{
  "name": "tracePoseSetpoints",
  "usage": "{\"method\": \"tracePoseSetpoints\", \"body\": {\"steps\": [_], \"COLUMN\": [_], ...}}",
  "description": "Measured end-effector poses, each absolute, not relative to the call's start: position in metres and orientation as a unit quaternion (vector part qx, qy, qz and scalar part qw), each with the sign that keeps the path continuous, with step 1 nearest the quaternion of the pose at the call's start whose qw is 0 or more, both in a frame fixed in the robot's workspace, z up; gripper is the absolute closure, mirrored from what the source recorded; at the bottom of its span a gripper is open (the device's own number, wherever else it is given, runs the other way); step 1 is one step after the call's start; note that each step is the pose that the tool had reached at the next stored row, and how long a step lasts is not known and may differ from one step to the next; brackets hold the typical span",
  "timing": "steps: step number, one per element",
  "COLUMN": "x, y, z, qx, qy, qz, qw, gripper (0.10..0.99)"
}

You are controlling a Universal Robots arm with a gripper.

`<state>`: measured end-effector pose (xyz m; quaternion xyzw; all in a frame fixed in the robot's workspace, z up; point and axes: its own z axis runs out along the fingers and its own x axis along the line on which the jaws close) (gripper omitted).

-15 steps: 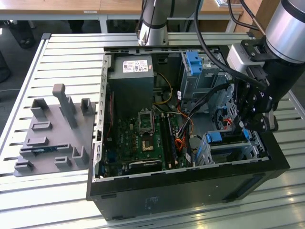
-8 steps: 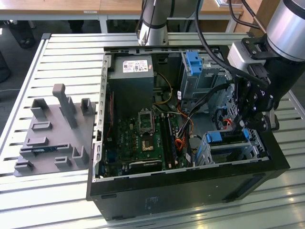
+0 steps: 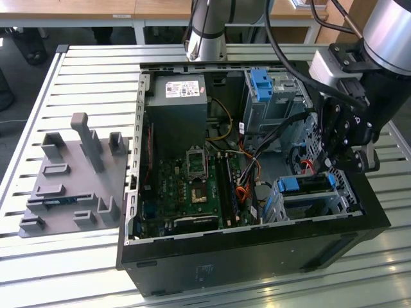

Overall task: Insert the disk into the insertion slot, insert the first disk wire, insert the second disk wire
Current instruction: 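Insert the second disk wire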

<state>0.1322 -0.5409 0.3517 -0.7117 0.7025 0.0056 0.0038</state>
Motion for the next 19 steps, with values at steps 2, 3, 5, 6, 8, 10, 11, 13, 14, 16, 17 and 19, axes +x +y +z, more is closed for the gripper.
{"method": "tracePoseSetpoints", "body": {"steps": [2,3,5,6,8,10,11,13,14,16,17,19], "x": [0.131,0.129,0.124,0.121,0.116,0.112,0.11,0.109,0.107,0.106,0.105,0.104], "y": [-0.541,-0.541,-0.541,-0.541,-0.541,-0.541,-0.54,-0.539,-0.537,-0.535,-0.534,-0.531], "z": [0.353,0.354,0.354,0.354,0.354,0.354,0.354,0.355,0.356,0.358,0.359,0.36], "qx": [-0.712,-0.712,-0.712,-0.712,-0.712,-0.712,-0.712,-0.712,-0.712,-0.712,-0.712,-0.712], "qy": [0.702,0.702,0.702,0.702,0.702,0.702,0.702,0.702,0.702,0.702,0.702,0.702], "qz": [0.006,0.006,0.006,0.007,0.007,0.008,0.008,0.008,0.008,0.009,0.009,0.009], "qw": [0.004,0.004,0.004,0.004,0.005,0.006,0.006,0.006,0.006,0.007,0.007,0.007], "gripper": [0.98,0.98,0.98,0.98,0.98,0.98,0.98,0.98,0.98,0.98,0.98,0.98]}}
